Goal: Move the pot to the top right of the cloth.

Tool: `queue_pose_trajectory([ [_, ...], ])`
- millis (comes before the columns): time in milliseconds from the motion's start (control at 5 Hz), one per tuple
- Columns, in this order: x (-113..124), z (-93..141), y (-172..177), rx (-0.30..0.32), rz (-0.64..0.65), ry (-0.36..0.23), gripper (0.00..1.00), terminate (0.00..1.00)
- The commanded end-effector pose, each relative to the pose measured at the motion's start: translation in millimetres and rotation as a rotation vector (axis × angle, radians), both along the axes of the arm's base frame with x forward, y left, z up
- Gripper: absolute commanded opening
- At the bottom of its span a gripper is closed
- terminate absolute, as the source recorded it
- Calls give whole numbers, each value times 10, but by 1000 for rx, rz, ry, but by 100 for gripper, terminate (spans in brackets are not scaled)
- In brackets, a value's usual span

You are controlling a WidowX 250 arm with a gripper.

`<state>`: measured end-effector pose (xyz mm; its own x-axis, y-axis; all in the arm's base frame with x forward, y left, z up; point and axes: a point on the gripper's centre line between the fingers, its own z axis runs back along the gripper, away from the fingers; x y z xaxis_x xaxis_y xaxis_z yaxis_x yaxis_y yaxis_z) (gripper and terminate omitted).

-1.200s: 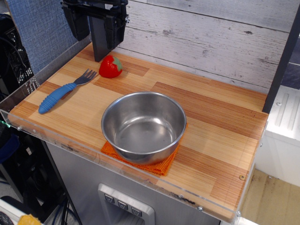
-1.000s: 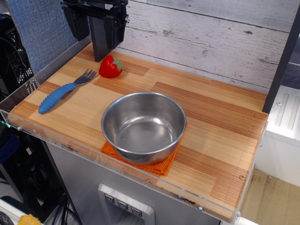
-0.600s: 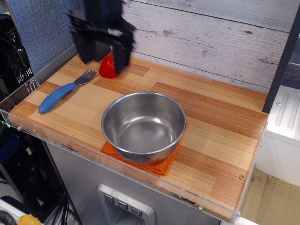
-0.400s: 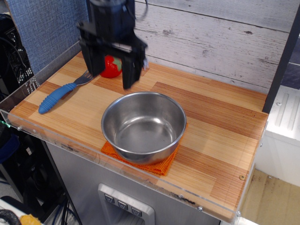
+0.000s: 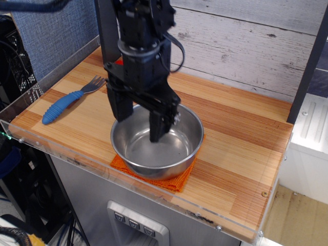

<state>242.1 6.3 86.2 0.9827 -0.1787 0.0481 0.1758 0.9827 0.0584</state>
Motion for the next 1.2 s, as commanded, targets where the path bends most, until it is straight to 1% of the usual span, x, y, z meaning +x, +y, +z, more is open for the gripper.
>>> queue_pose_trajectory([
  [0,-121,258,-324,-39,-110,-98,100,0],
  [200,-148,254,-367,-48,-140,-76,100,0],
  [400,-172,265,-352,-32,-162,-32,100,0],
  [600,-189,281,-337,1,-164,11,100,0],
  [800,-201,286,-327,23,-164,36,100,0],
  [1000,-201,290,-317,31,-176,45,100,0],
])
